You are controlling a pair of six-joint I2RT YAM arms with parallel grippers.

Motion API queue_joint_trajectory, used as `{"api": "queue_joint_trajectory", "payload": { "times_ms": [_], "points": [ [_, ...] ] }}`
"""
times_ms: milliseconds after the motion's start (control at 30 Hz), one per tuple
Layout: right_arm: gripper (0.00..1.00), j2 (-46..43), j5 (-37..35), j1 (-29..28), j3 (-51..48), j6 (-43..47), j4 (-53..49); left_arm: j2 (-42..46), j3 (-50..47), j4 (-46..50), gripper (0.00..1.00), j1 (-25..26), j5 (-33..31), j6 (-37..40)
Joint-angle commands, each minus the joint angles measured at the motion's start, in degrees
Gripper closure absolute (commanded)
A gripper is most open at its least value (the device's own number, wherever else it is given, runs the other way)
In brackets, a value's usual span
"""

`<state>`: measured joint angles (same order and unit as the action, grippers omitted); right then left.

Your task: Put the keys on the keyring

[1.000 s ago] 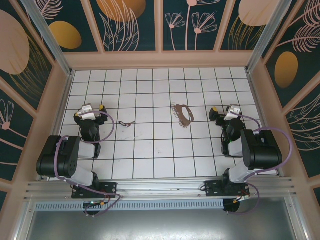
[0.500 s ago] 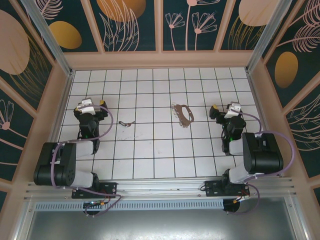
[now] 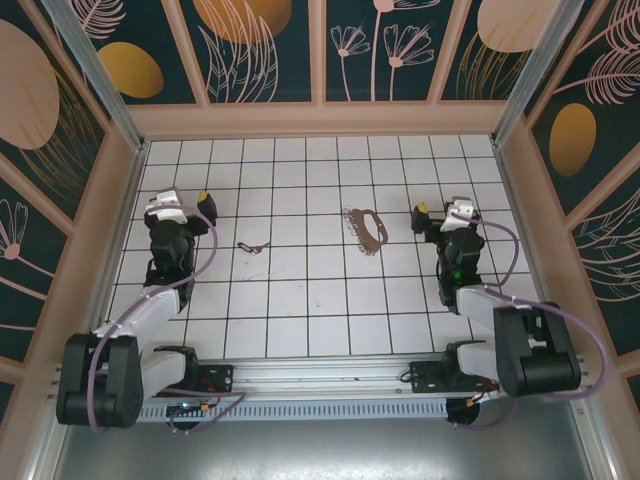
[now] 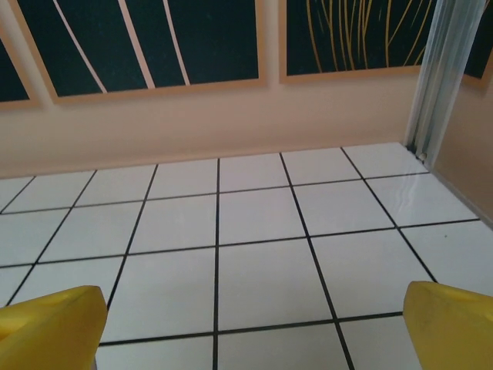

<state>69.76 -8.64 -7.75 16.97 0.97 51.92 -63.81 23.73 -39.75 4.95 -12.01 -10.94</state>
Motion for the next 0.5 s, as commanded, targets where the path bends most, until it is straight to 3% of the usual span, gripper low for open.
{"api": "queue_joint_trajectory", "payload": {
  "times_ms": [0, 100, 233, 467],
  "points": [
    [0.01, -4.6, -3.9, -1.5, 4.9, -4.4, -12.4, 3.3, 3.7, 7.0, 0.01, 1.8, 5.3, -4.5],
    [0.01, -7.1, -1.3, -1.8, 8.3, -9.2, -21.8, 4.4, 7.2, 14.3, 0.01, 2.1, 11.1, -11.4],
    [0.01, -8.8, 2.3, -3.5, 11.0, -12.8, -29.5, 3.5, 12.3, 23.3, 0.01, 3.6, 21.2, -14.6],
    [0.01, -9.1, 3.6, -9.5, 13.6, -15.0, -39.3, 7.1, 14.5, 27.4, 0.01, 8.1, 31.6, -17.1]
  ]
}}
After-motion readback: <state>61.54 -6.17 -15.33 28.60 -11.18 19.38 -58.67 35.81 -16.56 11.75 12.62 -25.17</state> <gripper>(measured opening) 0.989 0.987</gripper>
